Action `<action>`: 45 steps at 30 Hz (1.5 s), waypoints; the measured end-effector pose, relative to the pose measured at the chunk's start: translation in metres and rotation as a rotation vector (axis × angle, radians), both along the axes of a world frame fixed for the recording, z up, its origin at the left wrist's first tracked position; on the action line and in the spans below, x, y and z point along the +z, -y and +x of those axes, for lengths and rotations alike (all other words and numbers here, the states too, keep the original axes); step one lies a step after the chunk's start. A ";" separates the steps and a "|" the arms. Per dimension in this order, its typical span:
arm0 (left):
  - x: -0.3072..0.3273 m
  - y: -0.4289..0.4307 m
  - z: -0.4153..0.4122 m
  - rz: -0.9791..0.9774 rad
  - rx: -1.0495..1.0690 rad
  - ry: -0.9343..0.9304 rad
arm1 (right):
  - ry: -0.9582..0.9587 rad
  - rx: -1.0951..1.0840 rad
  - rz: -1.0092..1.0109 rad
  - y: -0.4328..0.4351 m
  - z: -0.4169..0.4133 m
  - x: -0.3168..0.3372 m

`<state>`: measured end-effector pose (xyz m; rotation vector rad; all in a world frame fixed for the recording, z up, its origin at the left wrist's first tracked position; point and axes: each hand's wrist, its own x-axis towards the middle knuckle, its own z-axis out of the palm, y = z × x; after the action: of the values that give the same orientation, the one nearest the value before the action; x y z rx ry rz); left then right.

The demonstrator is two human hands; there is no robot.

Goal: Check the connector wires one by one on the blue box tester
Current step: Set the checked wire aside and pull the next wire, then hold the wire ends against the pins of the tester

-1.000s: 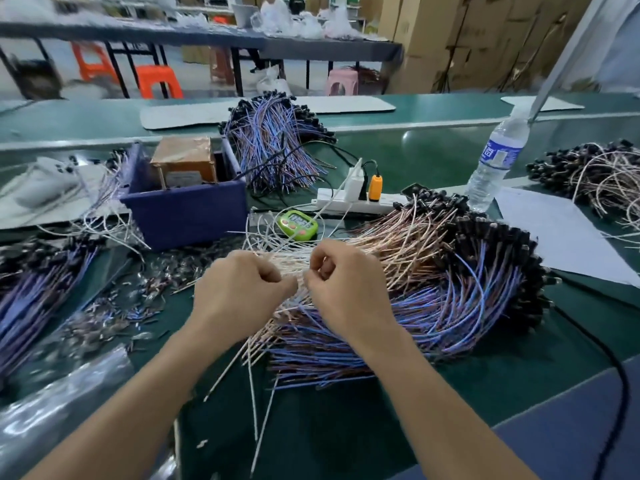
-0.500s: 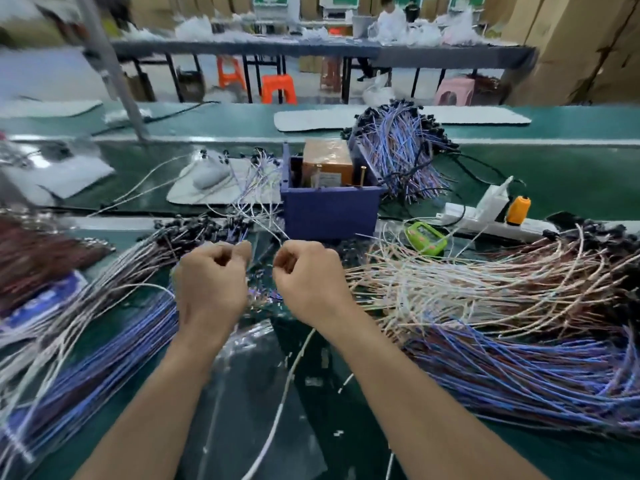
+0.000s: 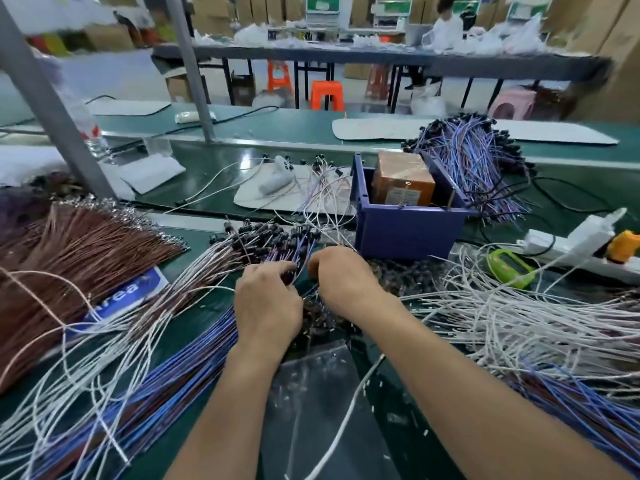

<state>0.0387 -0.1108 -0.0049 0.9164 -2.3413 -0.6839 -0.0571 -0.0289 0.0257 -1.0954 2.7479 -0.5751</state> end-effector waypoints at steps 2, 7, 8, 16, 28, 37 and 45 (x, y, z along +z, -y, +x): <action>0.000 0.003 -0.002 0.021 0.002 -0.008 | -0.062 0.049 0.033 -0.002 0.000 0.003; 0.004 0.004 -0.001 -0.001 0.024 -0.064 | -0.126 0.155 -0.038 -0.015 -0.001 0.020; 0.006 0.002 0.000 -0.062 0.052 -0.068 | -0.157 0.156 -0.066 -0.020 0.000 0.024; 0.011 -0.031 0.002 -0.204 -0.354 -0.124 | -0.215 -0.036 -0.178 -0.073 0.001 0.043; 0.011 -0.057 0.006 -0.272 -0.605 0.078 | -0.238 -0.260 -0.428 -0.130 -0.012 0.007; 0.006 -0.048 -0.001 -0.216 -0.443 0.090 | -0.289 -0.311 -0.489 -0.150 -0.017 0.001; 0.010 -0.030 -0.002 -0.092 -0.057 0.081 | 0.563 -0.004 -0.374 -0.185 -0.030 0.021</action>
<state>0.0368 -0.0805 0.0048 0.8541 -2.4570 -0.5659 -0.0868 0.1561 0.0471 -0.8181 2.2020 -1.2205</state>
